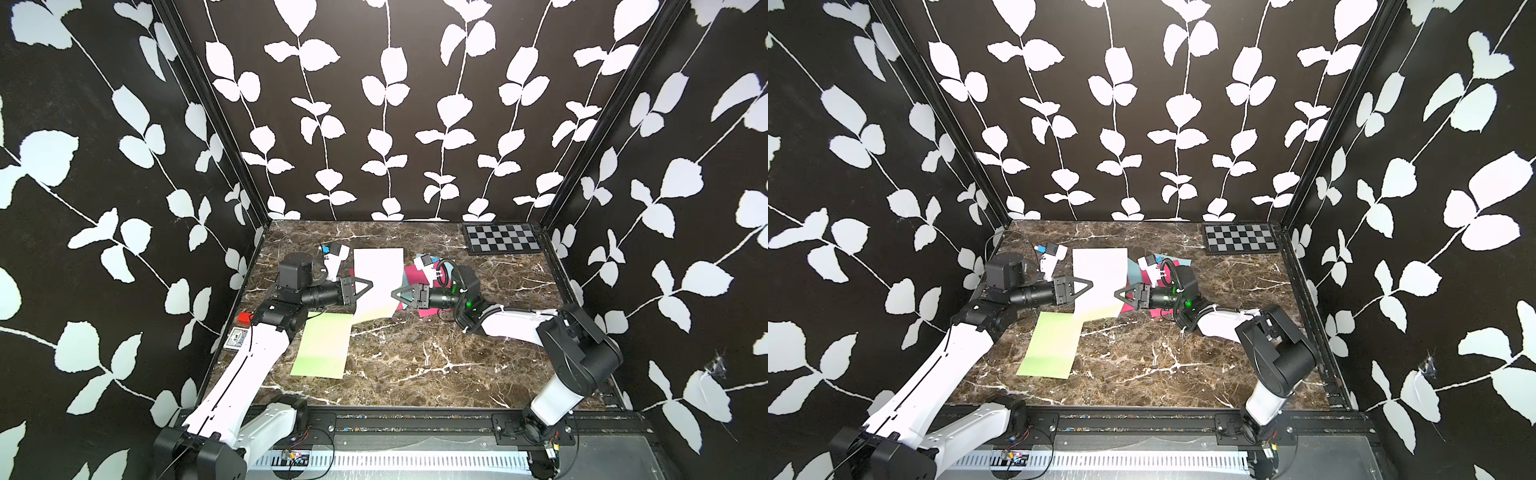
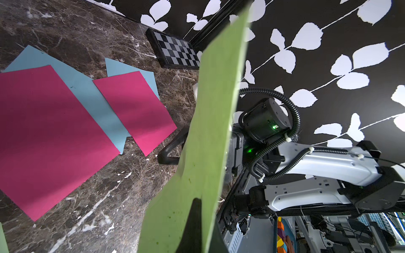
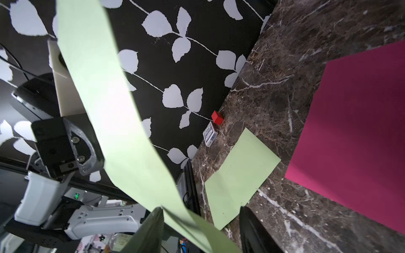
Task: Sort the scattered colored papers by color
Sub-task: Place the colored paper.
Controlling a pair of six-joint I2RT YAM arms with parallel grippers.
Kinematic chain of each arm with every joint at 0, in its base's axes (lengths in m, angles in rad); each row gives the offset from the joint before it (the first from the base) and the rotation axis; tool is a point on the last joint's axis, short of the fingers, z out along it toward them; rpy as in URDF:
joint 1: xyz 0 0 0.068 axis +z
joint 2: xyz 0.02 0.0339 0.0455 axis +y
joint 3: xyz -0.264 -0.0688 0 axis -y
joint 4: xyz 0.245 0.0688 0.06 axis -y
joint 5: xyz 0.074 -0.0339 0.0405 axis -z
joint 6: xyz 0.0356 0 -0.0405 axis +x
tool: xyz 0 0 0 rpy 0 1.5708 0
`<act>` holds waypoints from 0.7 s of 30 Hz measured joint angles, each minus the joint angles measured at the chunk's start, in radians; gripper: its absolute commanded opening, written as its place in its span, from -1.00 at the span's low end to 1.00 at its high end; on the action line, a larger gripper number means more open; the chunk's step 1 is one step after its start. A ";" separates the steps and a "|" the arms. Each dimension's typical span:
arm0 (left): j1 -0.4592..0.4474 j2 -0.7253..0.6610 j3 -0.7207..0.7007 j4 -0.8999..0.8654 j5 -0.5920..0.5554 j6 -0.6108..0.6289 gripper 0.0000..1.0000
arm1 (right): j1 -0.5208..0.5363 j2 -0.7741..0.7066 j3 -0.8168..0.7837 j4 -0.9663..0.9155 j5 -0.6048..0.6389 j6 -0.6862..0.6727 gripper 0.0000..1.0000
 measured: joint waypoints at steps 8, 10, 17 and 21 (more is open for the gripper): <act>0.020 0.018 -0.008 -0.031 -0.020 0.026 -1.00 | 0.014 0.000 0.002 0.045 -0.005 0.013 -0.20; 0.022 0.027 -0.008 -0.038 -0.025 0.035 -1.00 | 0.014 -0.003 0.002 0.044 -0.005 0.008 -0.27; 0.026 0.068 -0.024 -0.045 -0.024 0.052 -1.00 | 0.018 -0.030 0.002 0.024 -0.006 -0.013 -0.69; 0.026 0.094 -0.024 -0.052 -0.020 0.067 -1.00 | 0.019 -0.031 0.002 0.009 -0.006 -0.019 -0.97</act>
